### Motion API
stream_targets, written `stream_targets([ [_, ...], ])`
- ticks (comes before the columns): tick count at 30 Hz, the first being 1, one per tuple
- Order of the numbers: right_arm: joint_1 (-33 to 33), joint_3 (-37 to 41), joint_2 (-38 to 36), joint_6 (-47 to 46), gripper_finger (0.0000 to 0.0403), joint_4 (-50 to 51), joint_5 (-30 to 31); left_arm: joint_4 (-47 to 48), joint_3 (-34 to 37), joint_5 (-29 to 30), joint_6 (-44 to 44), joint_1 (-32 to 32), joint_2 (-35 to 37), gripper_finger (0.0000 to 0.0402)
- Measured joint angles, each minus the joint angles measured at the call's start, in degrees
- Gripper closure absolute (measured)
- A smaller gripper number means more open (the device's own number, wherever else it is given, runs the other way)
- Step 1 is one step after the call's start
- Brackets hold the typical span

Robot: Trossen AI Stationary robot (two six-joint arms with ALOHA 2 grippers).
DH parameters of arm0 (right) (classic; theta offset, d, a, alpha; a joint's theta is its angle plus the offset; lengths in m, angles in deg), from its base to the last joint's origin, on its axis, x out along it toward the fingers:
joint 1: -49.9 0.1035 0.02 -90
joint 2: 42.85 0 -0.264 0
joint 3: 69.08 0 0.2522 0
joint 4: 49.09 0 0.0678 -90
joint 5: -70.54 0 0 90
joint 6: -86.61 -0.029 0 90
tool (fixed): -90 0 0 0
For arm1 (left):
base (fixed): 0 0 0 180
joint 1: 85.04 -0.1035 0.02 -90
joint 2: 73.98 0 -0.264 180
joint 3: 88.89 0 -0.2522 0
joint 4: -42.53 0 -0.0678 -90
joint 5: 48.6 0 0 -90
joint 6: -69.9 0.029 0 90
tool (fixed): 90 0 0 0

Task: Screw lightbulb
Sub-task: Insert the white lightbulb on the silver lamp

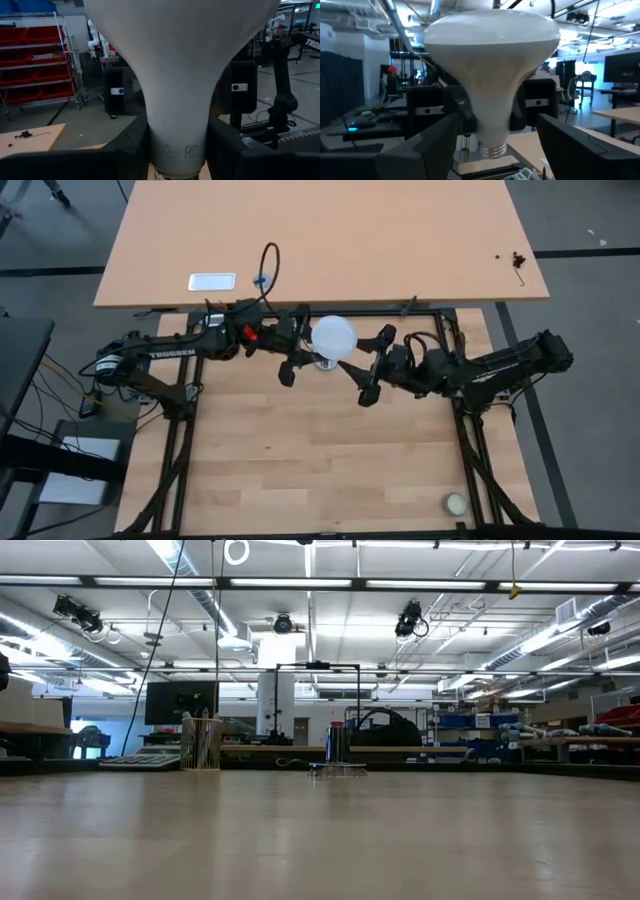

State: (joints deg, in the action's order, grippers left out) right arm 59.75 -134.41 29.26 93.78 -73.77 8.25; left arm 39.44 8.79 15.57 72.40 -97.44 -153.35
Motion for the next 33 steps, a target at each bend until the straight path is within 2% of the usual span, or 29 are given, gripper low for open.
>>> stream_targets([
  [6, -2.2, -0.1, 0.0, -3.6, 0.0105, -0.6, -4.7, -0.1, 0.0, 0.0, 0.1, 0.0, -0.1, 0.0265],
  [13, -2.9, -0.3, 1.5, -3.6, 0.0105, -2.9, -7.1, -2.9, 0.0, 0.5, -0.5, 0.0, -1.6, 0.0265],
  [21, -3.5, -8.6, 7.4, -0.5, 0.0101, 3.5, -6.6, -3.9, 0.0, -1.0, -1.7, 0.0, -3.5, 0.0265],
  [26, -3.7, -11.5, 8.4, 1.3, 0.0111, 5.9, -6.9, -5.3, 0.0, -2.2, -2.2, 0.1, -3.5, 0.0265],
  [33, -3.8, -11.5, 7.6, 1.7, 0.0143, 6.1, -7.0, -5.1, 0.0, -3.4, -2.9, 0.1, -3.5, 0.0265],
])
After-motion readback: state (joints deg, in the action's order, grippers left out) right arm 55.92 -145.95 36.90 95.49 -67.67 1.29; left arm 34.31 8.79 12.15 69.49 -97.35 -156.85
